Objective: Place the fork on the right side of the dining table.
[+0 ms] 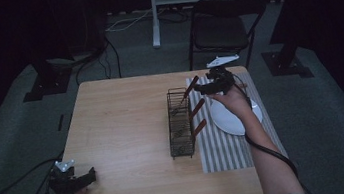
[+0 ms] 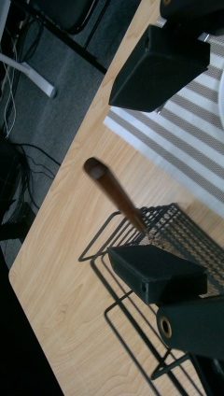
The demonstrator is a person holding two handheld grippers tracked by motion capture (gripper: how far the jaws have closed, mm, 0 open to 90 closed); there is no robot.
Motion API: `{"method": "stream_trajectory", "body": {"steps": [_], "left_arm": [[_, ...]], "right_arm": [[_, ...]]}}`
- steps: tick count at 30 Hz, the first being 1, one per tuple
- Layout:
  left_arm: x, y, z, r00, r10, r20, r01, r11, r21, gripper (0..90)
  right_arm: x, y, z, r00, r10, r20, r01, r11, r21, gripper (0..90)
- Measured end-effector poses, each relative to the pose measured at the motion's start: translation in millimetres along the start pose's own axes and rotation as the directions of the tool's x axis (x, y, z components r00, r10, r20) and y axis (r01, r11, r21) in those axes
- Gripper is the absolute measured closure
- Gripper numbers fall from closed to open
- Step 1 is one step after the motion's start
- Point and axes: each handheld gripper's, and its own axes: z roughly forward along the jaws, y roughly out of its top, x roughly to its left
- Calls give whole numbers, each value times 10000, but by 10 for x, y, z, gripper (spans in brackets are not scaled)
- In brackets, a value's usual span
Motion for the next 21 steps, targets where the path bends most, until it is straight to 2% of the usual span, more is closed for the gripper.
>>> {"method": "stream_trajectory", "body": {"steps": [3, 6, 13, 16, 18, 21], "left_arm": [[0, 0, 0, 10000, -6, -1, 6, 10000, -6, 2], [0, 0, 0, 10000, -5, -2, 5, 10000, -5, 2], [0, 0, 0, 10000, 1, 0, -1, 10000, -3, 2], [0, 0, 0, 10000, -1, -1, 1, 10000, -2, 2], [0, 0, 0, 10000, -4, -2, 4, 10000, -6, 2], [-1, 0, 0, 10000, -5, -2, 5, 10000, -7, 2]], "right_arm": [[3, 9, 14, 10000, 7, -36, -7, 10000, 6, 228], [-7, 45, 133, 9997, 217, -116, -215, 9996, 174, 236], [-46, 41, 279, 9981, 495, -375, -478, 9979, 427, 309], [-51, 38, 335, 9960, 629, -637, -595, 9967, 545, 369], [-45, 36, 361, 9963, 565, -640, -532, 9972, 524, 428], [-49, 29, 393, 9943, 737, -774, -702, 9965, 462, 505]]}}
